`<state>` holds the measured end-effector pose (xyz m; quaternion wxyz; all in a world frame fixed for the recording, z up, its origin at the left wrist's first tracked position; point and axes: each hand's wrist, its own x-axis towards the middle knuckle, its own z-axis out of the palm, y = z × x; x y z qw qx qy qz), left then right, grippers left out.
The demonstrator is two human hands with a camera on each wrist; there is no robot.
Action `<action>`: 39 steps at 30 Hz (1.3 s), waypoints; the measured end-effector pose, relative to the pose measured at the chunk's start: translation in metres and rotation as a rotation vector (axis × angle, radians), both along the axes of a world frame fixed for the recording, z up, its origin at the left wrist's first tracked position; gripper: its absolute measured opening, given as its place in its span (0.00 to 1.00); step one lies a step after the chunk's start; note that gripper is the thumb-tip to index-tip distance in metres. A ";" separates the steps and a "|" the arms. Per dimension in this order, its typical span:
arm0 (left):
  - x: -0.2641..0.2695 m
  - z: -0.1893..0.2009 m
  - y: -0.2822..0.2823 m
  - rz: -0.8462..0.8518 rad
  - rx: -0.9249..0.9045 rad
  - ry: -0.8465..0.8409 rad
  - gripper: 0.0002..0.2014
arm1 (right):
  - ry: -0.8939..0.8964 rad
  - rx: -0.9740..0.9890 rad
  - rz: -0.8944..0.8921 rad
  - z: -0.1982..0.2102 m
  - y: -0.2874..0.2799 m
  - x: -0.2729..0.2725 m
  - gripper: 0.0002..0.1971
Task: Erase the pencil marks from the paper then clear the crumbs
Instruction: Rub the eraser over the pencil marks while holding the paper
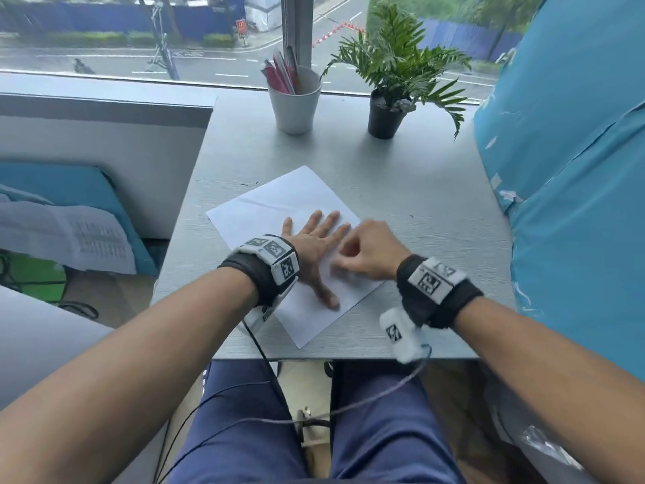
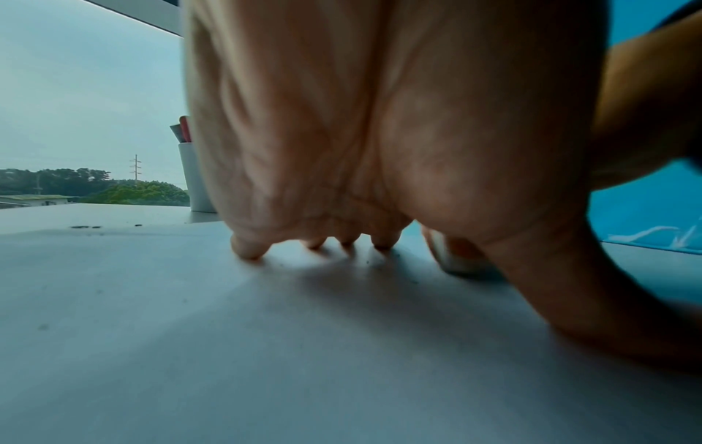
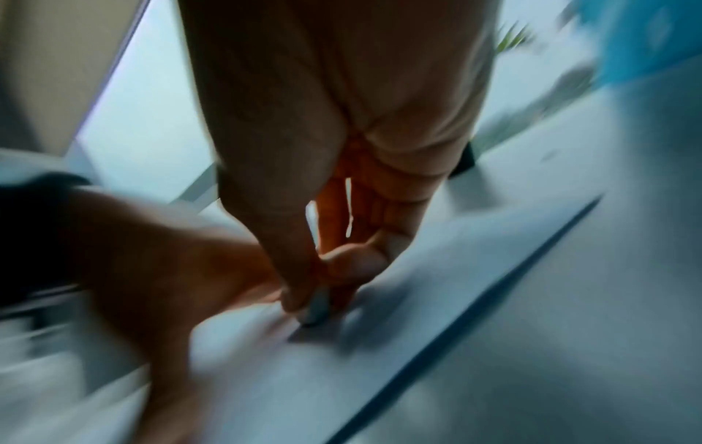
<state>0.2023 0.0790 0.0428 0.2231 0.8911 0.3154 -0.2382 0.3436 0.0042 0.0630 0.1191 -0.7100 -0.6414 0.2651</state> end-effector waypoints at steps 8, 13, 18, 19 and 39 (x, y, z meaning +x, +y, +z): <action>-0.003 0.001 0.002 -0.029 -0.001 -0.016 0.77 | 0.004 0.009 -0.020 0.002 0.001 0.005 0.08; -0.009 -0.002 0.004 -0.054 -0.002 -0.044 0.76 | -0.008 0.072 -0.182 -0.002 0.016 0.029 0.09; -0.018 0.010 0.009 -0.094 0.002 -0.024 0.74 | 0.005 0.028 -0.152 0.001 0.004 0.023 0.09; -0.020 0.014 0.009 -0.094 0.025 0.011 0.73 | -0.006 0.023 -0.129 0.002 0.002 0.020 0.09; -0.026 -0.002 -0.016 0.092 0.011 -0.057 0.68 | 0.073 -0.012 -0.024 0.001 -0.003 -0.005 0.10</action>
